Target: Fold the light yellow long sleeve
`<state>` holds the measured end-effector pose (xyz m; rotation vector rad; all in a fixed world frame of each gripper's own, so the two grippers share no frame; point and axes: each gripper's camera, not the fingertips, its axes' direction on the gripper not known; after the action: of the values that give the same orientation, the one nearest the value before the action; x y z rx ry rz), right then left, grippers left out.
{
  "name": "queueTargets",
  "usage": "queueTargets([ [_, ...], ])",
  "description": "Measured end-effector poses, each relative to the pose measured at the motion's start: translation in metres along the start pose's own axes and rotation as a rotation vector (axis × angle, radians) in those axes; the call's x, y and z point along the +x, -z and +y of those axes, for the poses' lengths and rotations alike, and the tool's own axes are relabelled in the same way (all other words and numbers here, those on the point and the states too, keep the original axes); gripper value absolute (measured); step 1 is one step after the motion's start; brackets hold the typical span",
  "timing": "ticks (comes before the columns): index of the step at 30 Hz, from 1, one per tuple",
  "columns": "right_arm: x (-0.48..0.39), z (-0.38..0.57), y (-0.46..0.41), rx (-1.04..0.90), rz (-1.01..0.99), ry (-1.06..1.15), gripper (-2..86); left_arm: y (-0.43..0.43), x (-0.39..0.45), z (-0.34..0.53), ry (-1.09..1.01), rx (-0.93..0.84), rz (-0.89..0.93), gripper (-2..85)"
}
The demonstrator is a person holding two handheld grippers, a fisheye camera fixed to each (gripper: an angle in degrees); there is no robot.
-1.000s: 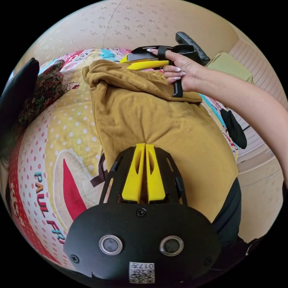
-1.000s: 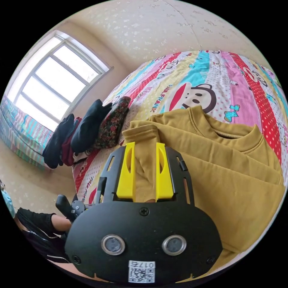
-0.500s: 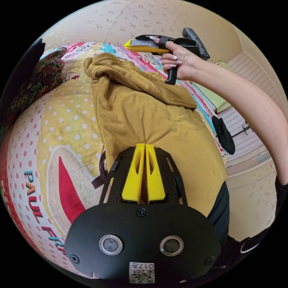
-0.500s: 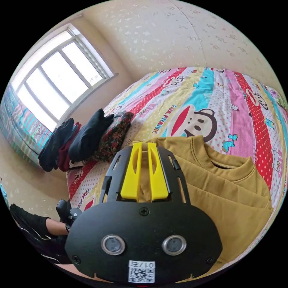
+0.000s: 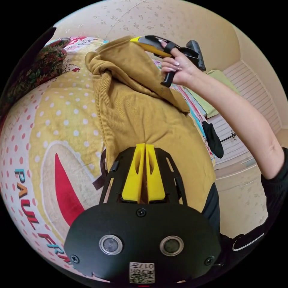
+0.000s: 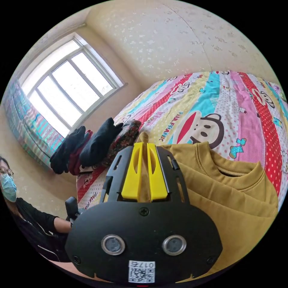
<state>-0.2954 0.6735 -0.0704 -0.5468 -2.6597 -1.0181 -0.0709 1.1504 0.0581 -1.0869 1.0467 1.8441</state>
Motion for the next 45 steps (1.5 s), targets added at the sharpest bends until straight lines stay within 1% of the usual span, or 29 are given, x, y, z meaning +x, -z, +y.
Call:
queueTargets([
  [1, -0.006, -0.002, 0.013, 0.052, 0.008, 0.009, 3.6, 0.002, -0.004, 0.001, 0.003, 0.006, 0.024, -0.7],
  [3, -0.036, 0.001, 0.053, 0.234, 0.053, 0.074, 3.5, 0.003, -0.010, 0.002, 0.015, 0.014, 0.070, -0.8],
  [4, -0.042, 0.002, 0.056, 0.238, 0.052, 0.089, 3.5, 0.004, -0.014, 0.003, 0.025, 0.016, 0.092, -0.8],
  [7, -0.050, 0.016, 0.028, 0.106, 0.003, 0.108, 4.0, 0.004, -0.018, 0.005, 0.032, 0.016, 0.102, -0.9],
  [9, -0.035, 0.041, -0.022, -0.045, -0.042, 0.008, 5.0, 0.004, -0.018, 0.007, 0.029, 0.019, 0.104, -0.9],
  [10, -0.029, 0.050, -0.035, -0.082, -0.072, -0.030, 5.5, 0.004, -0.019, 0.009, 0.030, 0.020, 0.110, -0.9],
  [12, -0.014, 0.080, -0.069, -0.147, -0.292, -0.154, 7.5, 0.004, -0.021, 0.012, 0.032, 0.023, 0.121, -0.9],
  [13, -0.015, 0.084, -0.071, -0.128, -0.345, -0.169, 8.0, 0.003, -0.021, 0.014, 0.032, 0.027, 0.127, -0.9],
  [15, -0.023, 0.093, -0.061, -0.026, -0.573, -0.164, 9.1, 0.003, -0.022, 0.018, 0.030, 0.034, 0.136, -0.9],
  [17, -0.031, 0.088, -0.043, 0.009, -0.628, -0.149, 9.0, -0.001, -0.022, 0.023, 0.030, 0.030, 0.139, -0.9],
  [19, -0.042, 0.077, -0.013, 0.036, -0.459, -0.088, 8.4, -0.004, -0.021, 0.026, 0.028, 0.027, 0.133, -0.9],
  [20, -0.049, 0.069, 0.003, 0.012, -0.244, -0.048, 7.6, -0.007, -0.020, 0.029, 0.026, 0.024, 0.127, -0.9],
  [21, -0.053, 0.065, 0.011, -0.048, 0.030, -0.050, 6.8, -0.008, -0.020, 0.030, 0.026, 0.022, 0.124, -0.9],
  [22, -0.054, 0.065, 0.010, -0.083, 0.155, -0.056, 6.5, -0.010, -0.019, 0.033, 0.026, 0.020, 0.119, -0.9],
  [23, -0.052, 0.069, -0.002, -0.208, 0.343, -0.044, 6.0, -0.013, -0.018, 0.036, 0.025, 0.018, 0.113, -0.9],
  [24, -0.045, 0.079, -0.024, -0.414, 0.412, -0.022, 5.7, -0.014, -0.017, 0.038, 0.025, 0.017, 0.109, -0.9],
  [25, -0.045, 0.082, -0.025, -0.422, 0.399, -0.020, 5.6, -0.017, -0.015, 0.042, 0.023, 0.015, 0.102, -1.0],
  [26, -0.055, 0.083, -0.011, -0.374, 0.372, -0.012, 5.3, -0.020, -0.013, 0.045, 0.022, 0.012, 0.093, -1.0],
  [28, -0.073, 0.073, 0.008, -0.401, 0.339, -0.043, 5.1, -0.024, -0.010, 0.051, 0.021, 0.008, 0.083, -1.0],
  [30, -0.121, 0.079, 0.057, -0.312, 0.306, 0.024, 5.7, -0.028, -0.007, 0.057, 0.020, 0.006, 0.074, -1.0],
  [32, -0.151, 0.099, 0.098, -0.289, 0.348, 0.053, 6.3, -0.029, 0.001, 0.069, 0.012, 0.011, 0.053, -1.0],
  [34, -0.167, 0.130, 0.140, -0.280, 0.413, 0.010, 6.6, -0.023, 0.009, 0.083, 0.001, 0.038, 0.057, -1.0],
  [36, -0.171, 0.190, 0.189, -0.263, 0.490, -0.022, 6.6, -0.010, 0.014, 0.100, 0.015, 0.058, 0.100, -0.9],
  [37, -0.168, 0.206, 0.197, -0.285, 0.524, -0.030, 6.6, 0.000, 0.019, 0.116, 0.013, 0.072, 0.129, -0.9],
  [38, -0.156, 0.235, 0.204, -0.387, 0.601, -0.073, 6.4, 0.013, 0.027, 0.137, -0.017, 0.111, 0.138, -0.9],
  [39, -0.142, 0.262, 0.206, -0.503, 0.594, -0.114, 6.3, 0.019, 0.031, 0.149, -0.030, 0.134, 0.129, -0.9],
  [41, -0.150, 0.279, 0.244, -0.341, 0.471, -0.142, 6.0, 0.037, 0.050, 0.196, -0.075, 0.177, 0.018, -0.6],
  [43, -0.158, 0.281, 0.273, -0.322, 0.449, -0.250, 6.0, 0.047, 0.072, 0.228, -0.137, 0.151, -0.095, -0.2],
  [45, -0.191, 0.294, 0.320, -0.138, 0.459, -0.270, 7.1, 0.054, 0.100, 0.258, -0.253, 0.137, -0.193, 1.0],
])
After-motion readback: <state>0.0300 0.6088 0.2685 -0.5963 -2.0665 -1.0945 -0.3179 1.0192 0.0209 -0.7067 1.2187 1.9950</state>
